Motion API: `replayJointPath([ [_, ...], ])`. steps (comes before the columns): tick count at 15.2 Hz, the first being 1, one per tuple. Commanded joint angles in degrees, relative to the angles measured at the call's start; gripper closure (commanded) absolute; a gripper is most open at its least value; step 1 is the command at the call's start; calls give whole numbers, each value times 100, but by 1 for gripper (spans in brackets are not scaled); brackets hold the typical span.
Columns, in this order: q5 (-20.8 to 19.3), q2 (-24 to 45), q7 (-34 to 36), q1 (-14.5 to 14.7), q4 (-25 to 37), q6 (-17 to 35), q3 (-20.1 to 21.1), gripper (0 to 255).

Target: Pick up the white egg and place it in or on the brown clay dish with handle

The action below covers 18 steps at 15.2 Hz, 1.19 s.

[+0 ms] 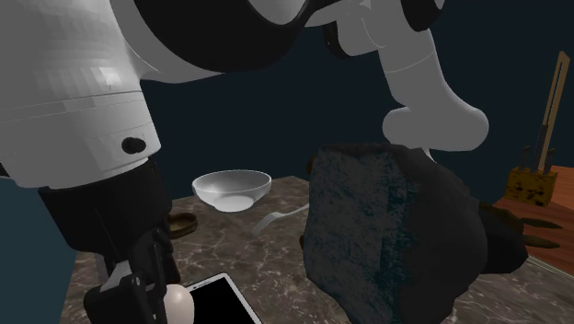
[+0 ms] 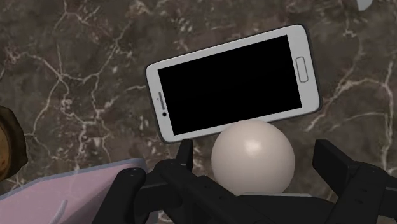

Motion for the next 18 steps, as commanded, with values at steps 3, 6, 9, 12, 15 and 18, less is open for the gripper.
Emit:
replayJointPath([
  [3, 0, 0, 1, 0, -5, 6, 0, 0],
  [6, 0, 0, 1, 0, -5, 6, 0, 255],
  [9, 0, 0, 1, 0, -5, 6, 0, 255],
  [12, 0, 0, 1, 0, -5, 6, 0, 255],
  [15, 17, -57, -9, -2, 63, -116, 11, 255],
  [18, 41, -131, -22, -2, 182, -306, 24, 255],
])
